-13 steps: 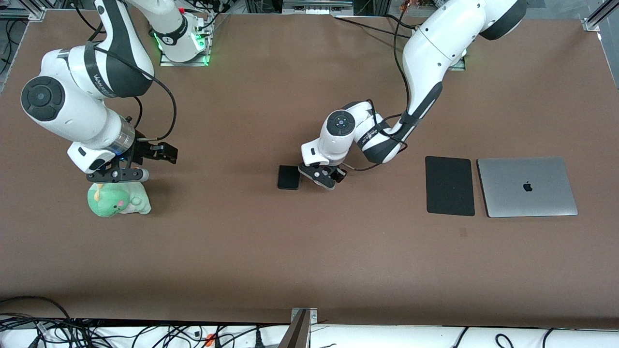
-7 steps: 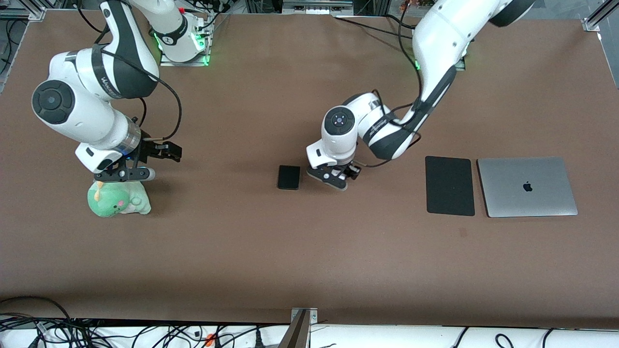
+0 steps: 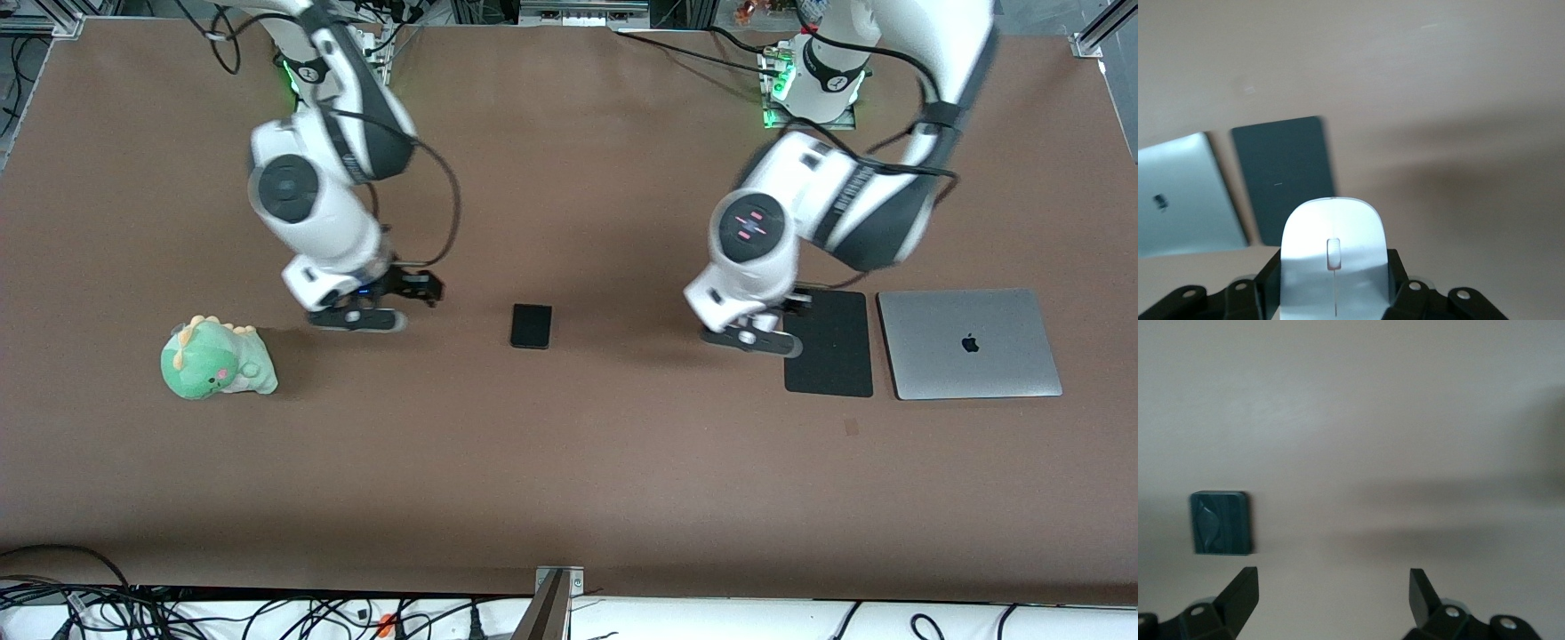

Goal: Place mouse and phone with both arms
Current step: 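Carry the mouse onto the mouse pad while the right gripper lifts the phone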

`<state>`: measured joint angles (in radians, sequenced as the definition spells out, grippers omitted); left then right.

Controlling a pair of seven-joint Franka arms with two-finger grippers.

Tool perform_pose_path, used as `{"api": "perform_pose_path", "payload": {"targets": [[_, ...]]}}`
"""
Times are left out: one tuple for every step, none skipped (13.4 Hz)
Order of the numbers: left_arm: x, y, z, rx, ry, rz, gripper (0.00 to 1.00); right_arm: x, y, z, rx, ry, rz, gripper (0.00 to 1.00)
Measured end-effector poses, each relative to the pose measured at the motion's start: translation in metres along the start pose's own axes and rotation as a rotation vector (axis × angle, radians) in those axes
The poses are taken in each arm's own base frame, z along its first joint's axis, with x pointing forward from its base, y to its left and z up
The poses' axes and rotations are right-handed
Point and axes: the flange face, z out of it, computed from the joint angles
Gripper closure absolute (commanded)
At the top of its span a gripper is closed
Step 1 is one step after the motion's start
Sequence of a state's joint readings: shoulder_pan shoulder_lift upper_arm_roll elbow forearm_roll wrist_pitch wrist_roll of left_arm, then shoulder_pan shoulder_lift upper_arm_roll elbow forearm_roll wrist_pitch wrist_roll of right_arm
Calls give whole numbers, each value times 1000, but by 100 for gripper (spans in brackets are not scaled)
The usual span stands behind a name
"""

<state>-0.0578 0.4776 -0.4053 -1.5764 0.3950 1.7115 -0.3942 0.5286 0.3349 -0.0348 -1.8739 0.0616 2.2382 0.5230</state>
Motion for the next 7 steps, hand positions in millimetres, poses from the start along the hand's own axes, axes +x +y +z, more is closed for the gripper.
{"api": "perform_pose_path", "payload": {"targets": [[7,-34,16,-11,-29,3,73,-12,-24,16,2,4,-3,0],[12,-64,35,-25,-59,4,70,-24,-45,31,3,9,-1,0],[17,-88,56,-43,-81,-5,67,-35,-63,45,6,17,-1,0],[22,-108,80,-65,-99,-15,67,-43,-78,59,8,30,-2,0],[27,-121,103,-87,-109,-24,67,-49,-89,74,5,44,-4,0],[30,-130,128,-111,-112,-30,67,-52,-99,90,-4,58,-2,0],[32,-137,152,-138,-100,-28,67,-52,-106,103,-15,69,5,0]]}}
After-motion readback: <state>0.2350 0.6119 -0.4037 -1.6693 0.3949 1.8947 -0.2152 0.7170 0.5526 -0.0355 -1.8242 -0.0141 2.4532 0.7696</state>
